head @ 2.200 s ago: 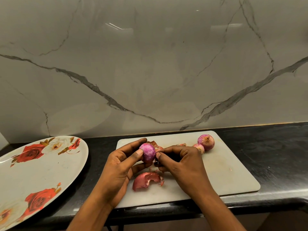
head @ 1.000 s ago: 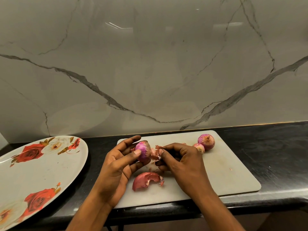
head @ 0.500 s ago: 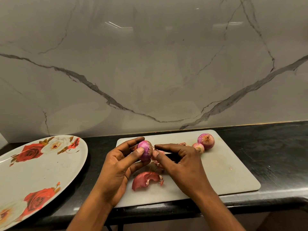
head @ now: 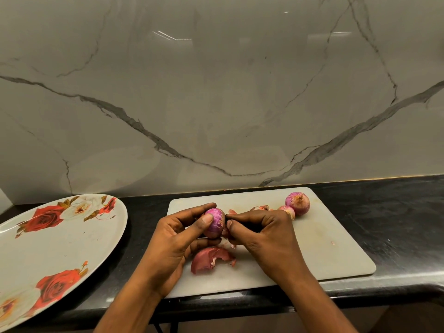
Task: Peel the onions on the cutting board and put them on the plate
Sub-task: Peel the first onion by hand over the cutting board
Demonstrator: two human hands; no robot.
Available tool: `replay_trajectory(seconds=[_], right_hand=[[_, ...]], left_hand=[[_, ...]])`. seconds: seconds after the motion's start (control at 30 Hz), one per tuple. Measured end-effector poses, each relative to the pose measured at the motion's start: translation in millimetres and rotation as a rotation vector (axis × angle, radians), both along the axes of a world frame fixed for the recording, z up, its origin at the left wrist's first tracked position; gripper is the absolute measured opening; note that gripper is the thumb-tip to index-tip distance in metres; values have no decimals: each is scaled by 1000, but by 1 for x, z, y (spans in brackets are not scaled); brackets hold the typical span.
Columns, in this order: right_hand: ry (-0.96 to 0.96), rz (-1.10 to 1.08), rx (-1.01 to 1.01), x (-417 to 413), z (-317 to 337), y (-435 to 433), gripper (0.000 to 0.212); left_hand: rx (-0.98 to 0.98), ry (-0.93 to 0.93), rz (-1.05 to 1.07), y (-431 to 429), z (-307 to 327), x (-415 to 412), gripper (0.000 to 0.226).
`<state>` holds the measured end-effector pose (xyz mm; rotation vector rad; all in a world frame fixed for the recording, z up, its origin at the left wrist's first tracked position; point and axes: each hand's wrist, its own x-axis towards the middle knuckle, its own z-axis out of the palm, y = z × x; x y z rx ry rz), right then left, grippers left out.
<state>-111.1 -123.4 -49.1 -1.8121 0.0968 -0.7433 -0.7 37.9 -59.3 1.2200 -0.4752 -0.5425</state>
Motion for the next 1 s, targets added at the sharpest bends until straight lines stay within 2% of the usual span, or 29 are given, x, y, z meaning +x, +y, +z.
replay_trajectory(seconds=[0.1,0.2,0.6,1.0], right_hand=[[-12,0,4,0,1,1,33],[-13,21,51,0,0,2,14],[10,-7,27,1,-1,1,30],[-2,-6,-27,-1,-1,1,24]], left_hand=[[-4,8,-4,0,0,0,39],[3,-2,-2,-1,0,-1,39],[5,28,-9,0,-1,2,38],[6,42,8,-1,2,0,40]])
